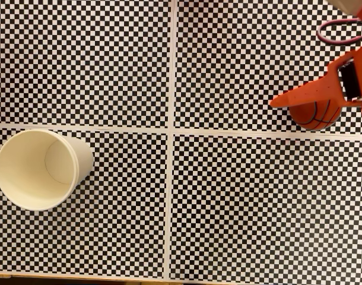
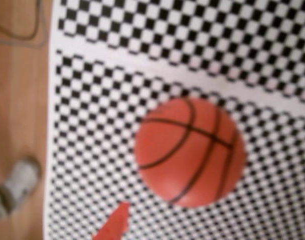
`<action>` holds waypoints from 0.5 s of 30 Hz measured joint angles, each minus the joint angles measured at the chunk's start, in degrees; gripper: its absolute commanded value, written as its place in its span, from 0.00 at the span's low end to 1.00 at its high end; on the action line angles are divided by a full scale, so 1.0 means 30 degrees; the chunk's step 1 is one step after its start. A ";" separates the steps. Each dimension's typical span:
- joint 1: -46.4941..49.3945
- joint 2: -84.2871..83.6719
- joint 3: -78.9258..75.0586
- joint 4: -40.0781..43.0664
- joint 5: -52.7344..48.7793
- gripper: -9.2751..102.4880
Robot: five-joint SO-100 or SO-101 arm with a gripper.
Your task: Grasp basketball and place into cup.
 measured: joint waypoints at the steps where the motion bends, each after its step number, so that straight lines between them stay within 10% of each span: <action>1: -0.0146 -0.0146 -0.0029 0.0000 0.0059 0.67; 15: -0.0146 -0.0967 -0.0850 0.0000 0.0322 0.67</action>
